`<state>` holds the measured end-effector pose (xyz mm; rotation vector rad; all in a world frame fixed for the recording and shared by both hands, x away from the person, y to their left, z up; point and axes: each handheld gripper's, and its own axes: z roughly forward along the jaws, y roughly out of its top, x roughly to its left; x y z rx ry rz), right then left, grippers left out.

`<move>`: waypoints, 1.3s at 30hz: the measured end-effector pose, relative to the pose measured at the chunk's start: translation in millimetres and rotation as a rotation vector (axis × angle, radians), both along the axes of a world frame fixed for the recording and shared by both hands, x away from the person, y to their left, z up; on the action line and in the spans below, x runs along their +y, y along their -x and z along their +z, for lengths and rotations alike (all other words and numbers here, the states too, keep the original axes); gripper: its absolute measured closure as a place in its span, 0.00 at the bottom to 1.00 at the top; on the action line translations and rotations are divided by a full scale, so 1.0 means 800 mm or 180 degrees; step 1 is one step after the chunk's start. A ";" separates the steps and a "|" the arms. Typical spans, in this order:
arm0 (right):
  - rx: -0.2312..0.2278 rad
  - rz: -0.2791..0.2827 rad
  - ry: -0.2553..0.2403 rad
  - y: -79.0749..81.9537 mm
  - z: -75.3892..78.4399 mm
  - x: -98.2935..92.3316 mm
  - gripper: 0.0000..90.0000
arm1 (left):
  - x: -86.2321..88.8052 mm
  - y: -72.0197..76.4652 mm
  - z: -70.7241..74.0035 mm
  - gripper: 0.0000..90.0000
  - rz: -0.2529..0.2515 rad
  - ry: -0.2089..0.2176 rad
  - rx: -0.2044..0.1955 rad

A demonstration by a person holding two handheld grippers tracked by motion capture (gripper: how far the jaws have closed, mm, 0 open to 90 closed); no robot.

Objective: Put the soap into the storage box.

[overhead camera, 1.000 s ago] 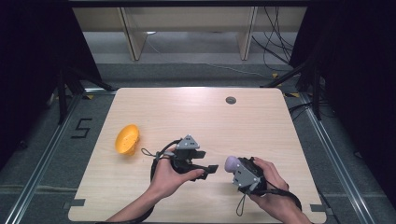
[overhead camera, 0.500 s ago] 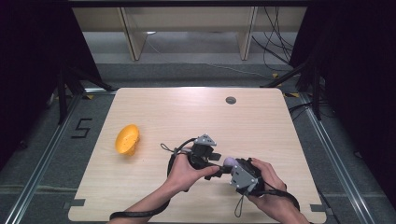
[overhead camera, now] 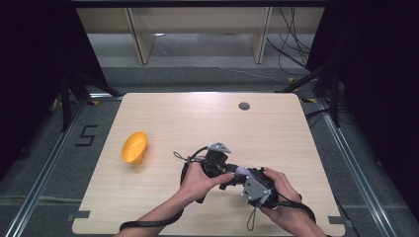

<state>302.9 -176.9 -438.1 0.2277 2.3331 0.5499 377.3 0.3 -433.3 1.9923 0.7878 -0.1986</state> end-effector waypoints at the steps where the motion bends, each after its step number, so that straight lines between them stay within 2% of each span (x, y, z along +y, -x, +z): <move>1: -0.0022 -0.0016 -0.0001 0.000 0.000 0.000 0.56 | 0.000 0.000 0.000 0.48 -0.0013 0.0002 -0.0011; 14: -0.0053 0.0014 0.0013 0.001 0.001 0.002 0.56 | -0.005 -0.003 -0.003 0.55 -0.0053 0.0056 0.0111; 19: -0.0056 0.0024 0.0019 0.001 0.001 0.003 0.56 | -0.006 -0.004 -0.003 0.55 -0.0021 0.0079 0.0185; 20: -0.0066 0.0031 0.0026 0.002 0.002 0.003 0.56 | -0.007 -0.003 -0.004 0.55 0.0054 0.0113 0.0162; 21: -0.0087 0.0040 0.0030 0.002 0.002 0.003 0.56 | -0.006 -0.005 -0.003 0.55 -0.0014 0.0097 0.0204; 24: -0.0113 0.0031 0.0042 0.001 0.002 0.003 0.56 | -0.008 -0.004 -0.003 0.55 0.0032 0.0046 0.0234; 25: -0.0112 0.0040 0.0044 0.001 0.002 0.003 0.56 | -0.008 -0.005 -0.005 0.55 0.0020 0.0094 0.0247; 29: -0.0105 0.0044 0.0060 0.001 0.002 0.003 0.56 | -0.009 -0.005 -0.006 0.55 0.0053 0.0101 0.0315; 30: -0.0101 0.0049 0.0058 0.001 0.002 0.003 0.56 | -0.007 -0.005 -0.003 0.56 0.0055 0.0006 0.0370; 31: -0.0086 0.0067 0.0062 0.001 0.002 0.003 0.56 | -0.007 -0.006 -0.006 0.56 0.0053 0.0139 0.0412; 32: -0.0089 0.0068 0.0062 0.001 0.002 0.003 0.56 | -0.006 -0.007 -0.005 0.58 0.0088 0.0119 0.0458; 34: -0.0111 0.0038 0.0056 0.001 0.001 0.003 0.56 | -0.003 -0.009 -0.005 0.62 0.0063 0.0216 0.0542; 37: -0.0126 0.0039 0.0043 0.001 0.000 0.003 0.56 | -0.002 -0.007 -0.003 0.64 0.0114 0.0176 0.0575; 38: -0.0129 0.0035 0.0076 0.001 0.001 0.004 0.56 | -0.002 -0.007 -0.004 0.64 0.0090 0.0212 0.0526; 39: -0.0137 0.0019 0.0059 0.002 0.000 0.004 0.56 | -0.001 -0.007 -0.004 0.65 0.0081 0.0195 0.0530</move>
